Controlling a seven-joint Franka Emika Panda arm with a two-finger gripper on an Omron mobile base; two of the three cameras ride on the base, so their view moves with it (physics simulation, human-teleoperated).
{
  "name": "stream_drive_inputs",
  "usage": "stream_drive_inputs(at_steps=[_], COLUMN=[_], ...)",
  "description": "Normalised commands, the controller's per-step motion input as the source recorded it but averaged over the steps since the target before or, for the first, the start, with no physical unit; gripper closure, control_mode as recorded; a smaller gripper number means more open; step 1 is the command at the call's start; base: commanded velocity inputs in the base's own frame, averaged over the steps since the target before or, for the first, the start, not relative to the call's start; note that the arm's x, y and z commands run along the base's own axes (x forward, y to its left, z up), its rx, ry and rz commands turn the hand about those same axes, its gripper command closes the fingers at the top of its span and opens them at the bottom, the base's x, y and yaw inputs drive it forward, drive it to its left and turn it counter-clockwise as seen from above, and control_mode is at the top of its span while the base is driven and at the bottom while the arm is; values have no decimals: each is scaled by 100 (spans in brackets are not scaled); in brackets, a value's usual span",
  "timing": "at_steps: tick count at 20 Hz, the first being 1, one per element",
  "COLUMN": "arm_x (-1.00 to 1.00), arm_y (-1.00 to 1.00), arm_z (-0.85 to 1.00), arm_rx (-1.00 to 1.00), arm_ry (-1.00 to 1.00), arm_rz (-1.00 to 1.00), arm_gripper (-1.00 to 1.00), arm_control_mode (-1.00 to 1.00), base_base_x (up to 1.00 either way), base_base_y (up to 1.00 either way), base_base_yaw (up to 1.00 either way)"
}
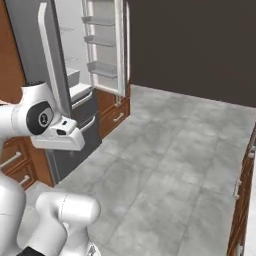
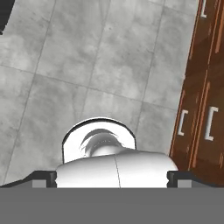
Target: Retrieve the bottle and the shaker from the cabinet and place them next to the mixing bowl on the counter. Then add garlic from the fridge to the mixing bowl.
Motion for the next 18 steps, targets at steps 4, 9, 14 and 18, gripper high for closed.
stream_drive_inputs(at_steps=[4, 9, 14, 18], arm_x=[0, 0, 0, 0], arm_y=[0, 0, 0, 0], arm_z=[0, 0, 0, 0], arm_rx=[0, 0, 0, 0], arm_ry=[0, 0, 0, 0], arm_rz=[0, 0, 0, 0], arm_gripper=[-100, -100, -100, -100], arm_control_mode=[100, 100, 100, 100], base_base_x=[100, 93, 95, 91], base_base_y=[-38, -80, -74, -57], base_base_yaw=[44, 33, 35, 49])
